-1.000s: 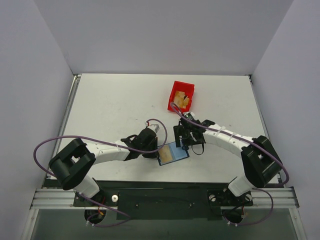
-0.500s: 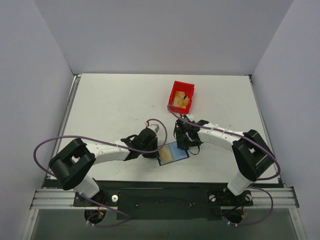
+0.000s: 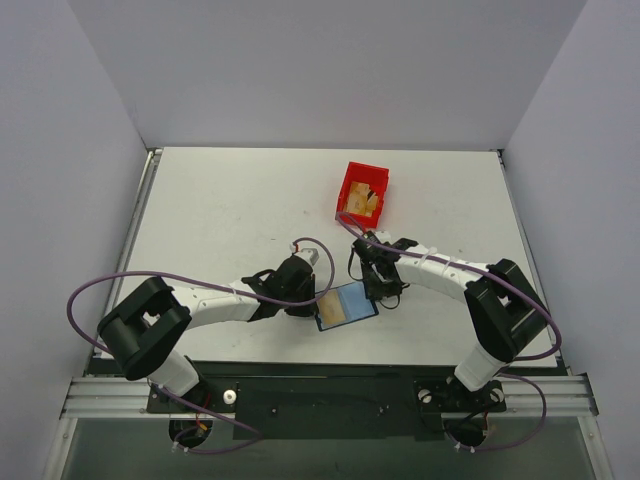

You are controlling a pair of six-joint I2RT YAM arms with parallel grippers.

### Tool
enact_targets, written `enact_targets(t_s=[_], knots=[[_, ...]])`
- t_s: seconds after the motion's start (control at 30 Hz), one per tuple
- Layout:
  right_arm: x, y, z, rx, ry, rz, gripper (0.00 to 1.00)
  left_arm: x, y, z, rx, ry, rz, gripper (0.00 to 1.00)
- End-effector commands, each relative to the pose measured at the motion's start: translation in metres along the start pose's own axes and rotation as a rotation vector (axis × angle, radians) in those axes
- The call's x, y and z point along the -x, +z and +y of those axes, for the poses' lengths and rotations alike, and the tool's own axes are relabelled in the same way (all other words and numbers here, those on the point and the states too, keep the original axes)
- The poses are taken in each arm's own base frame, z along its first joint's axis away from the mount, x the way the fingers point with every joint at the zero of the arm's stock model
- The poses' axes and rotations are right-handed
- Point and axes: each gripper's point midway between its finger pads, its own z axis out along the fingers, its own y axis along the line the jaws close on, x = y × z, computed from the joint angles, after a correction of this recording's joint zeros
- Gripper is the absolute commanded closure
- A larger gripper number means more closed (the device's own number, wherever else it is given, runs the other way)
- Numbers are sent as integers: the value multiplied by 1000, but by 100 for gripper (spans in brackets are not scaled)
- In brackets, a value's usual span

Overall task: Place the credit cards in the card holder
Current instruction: Close the card holder at the center of the board.

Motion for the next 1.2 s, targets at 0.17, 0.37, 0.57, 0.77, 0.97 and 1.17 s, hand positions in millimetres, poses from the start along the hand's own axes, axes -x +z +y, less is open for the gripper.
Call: enact_targets(t_s=[0.17,0.37,0.57,0.77,0.97,1.17], knots=[[-3,-11,-17,-74,-17,26,75,-9,-2,14,60,14,28,100],[1,-12,-16,-69,-15,8,80,-8,-1,12,57,13,28,100],[11,-15,-7,-6,-26,-50,89,-8,-1,12,57,17,32,100],[20,-29,-3,43,-28,-111,100,-8,0,12,57,11,28,100],[26,-53,18,202,-35,-144,100,-5,5,7,45,4,26,100],[25,-81,62,473,-56,-129,100,0,6,5,37,-2,14,100]])
